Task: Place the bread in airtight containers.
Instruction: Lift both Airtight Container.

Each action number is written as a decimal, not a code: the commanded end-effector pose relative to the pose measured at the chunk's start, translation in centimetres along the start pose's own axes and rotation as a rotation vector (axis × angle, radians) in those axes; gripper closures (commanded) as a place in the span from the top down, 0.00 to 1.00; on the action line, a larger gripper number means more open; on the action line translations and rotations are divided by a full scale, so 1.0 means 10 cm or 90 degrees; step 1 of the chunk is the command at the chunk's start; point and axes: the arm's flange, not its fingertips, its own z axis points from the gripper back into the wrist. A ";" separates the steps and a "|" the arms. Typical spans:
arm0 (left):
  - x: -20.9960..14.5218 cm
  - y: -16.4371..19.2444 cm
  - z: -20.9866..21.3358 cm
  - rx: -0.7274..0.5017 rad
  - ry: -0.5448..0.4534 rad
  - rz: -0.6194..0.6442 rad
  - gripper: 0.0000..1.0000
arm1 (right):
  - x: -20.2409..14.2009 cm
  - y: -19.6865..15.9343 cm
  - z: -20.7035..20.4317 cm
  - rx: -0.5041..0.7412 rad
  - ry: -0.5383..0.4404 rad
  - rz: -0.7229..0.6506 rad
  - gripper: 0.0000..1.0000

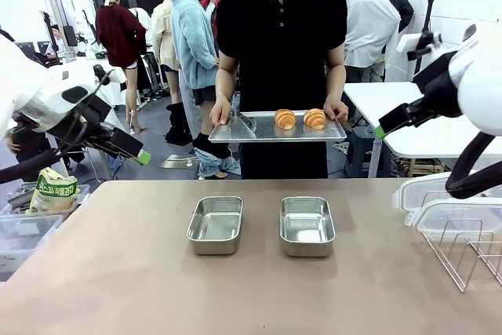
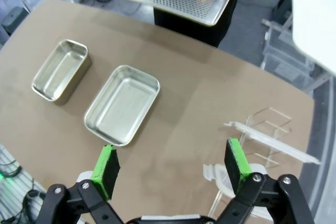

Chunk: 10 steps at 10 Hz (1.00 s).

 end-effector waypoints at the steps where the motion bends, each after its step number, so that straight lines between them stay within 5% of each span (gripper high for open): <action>1: 0.14 -0.05 -0.39 0.038 0.044 0.073 1.00 | 0.17 0.11 -0.44 -0.015 0.054 -0.039 1.00; 7: 0.27 0.17 -1.48 0.111 0.209 0.228 1.00 | -0.05 0.17 -1.96 -0.076 0.312 -0.156 1.00; 10: 0.26 0.28 -1.81 0.145 0.262 0.250 1.00 | -0.15 0.24 -2.27 -0.071 0.352 -0.179 1.00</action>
